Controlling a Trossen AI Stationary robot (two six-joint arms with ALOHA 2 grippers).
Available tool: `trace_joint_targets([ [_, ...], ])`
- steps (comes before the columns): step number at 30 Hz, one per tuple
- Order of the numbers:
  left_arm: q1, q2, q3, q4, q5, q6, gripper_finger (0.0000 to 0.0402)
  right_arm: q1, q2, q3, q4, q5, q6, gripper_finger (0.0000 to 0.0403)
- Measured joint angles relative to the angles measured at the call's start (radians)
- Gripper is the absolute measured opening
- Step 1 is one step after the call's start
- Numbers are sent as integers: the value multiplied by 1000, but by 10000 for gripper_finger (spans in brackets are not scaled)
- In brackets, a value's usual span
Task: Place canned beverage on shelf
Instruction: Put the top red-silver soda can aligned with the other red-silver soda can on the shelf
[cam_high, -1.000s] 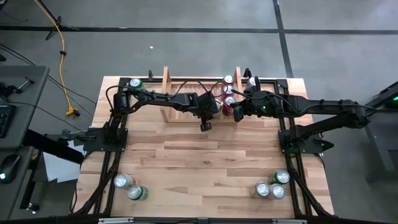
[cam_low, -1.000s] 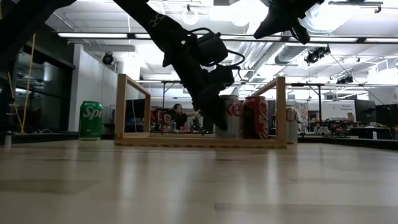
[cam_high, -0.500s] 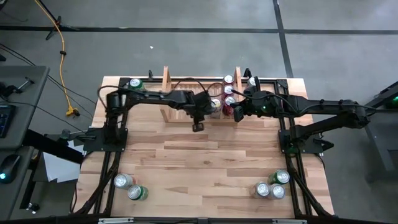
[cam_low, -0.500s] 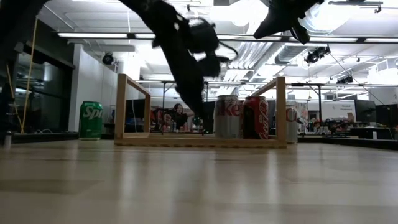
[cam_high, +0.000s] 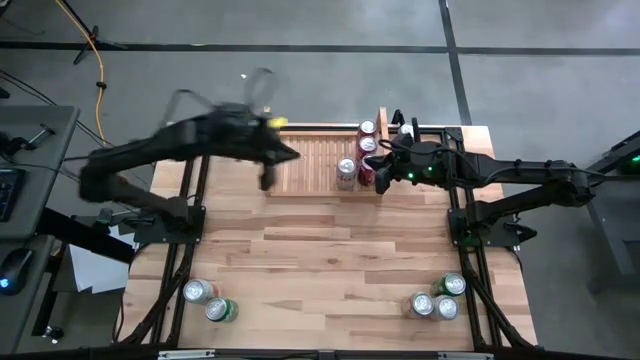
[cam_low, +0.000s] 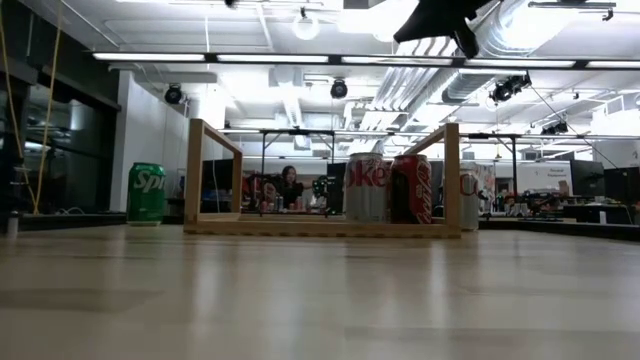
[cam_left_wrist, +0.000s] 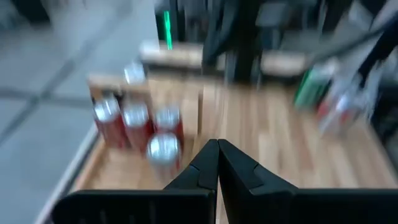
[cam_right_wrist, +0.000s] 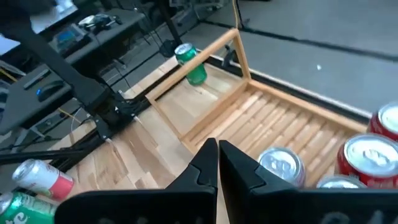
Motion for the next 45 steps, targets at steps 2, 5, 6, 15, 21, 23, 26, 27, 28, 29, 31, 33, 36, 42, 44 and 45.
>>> trace_joint_targets([
  [2,-1,-115,-71,102,-4,-29,0,0,0,0,14,-19,-36,1],
  [5,-8,-273,-204,264,-5,-88,0,0,0,0,32,-60,-86,1],
  [6,-11,-319,-251,314,-5,-112,0,0,0,0,41,-79,-106,0],
  [15,-50,-533,-582,640,-6,-293,0,0,0,0,166,-223,-223,0],
  [21,-67,-524,-626,729,-6,-314,0,0,0,0,207,-240,-224,0],
  [23,-66,-522,-626,726,-7,-314,0,0,0,0,209,-240,-224,0],
  [26,-63,-522,-626,725,-8,-300,0,1,0,0,209,-240,-224,0],
  [27,-63,-522,-626,725,-8,-296,0,1,0,0,209,-240,-223,0],
  [28,-63,-522,-626,725,-8,-296,0,1,0,0,210,-241,-221,0],
  [29,-63,-522,-626,725,-8,-296,0,1,0,0,211,-242,-215,0],
  [31,-63,-522,-626,726,-8,-296,0,1,0,0,217,-242,-202,0],
  [33,-63,-522,-626,729,-8,-295,0,1,0,0,218,-243,-195,0],
  [36,-63,-522,-626,728,-8,-296,2,1,0,0,218,-243,-196,0],
  [42,-63,-522,-626,728,-8,-295,11,1,0,0,238,-249,-196,0],
  [44,-63,-522,-626,727,-8,-295,16,1,0,0,255,-267,-197,0],
  [45,-63,-522,-626,727,-7,-295,18,1,0,0,262,-272,-200,0],
])
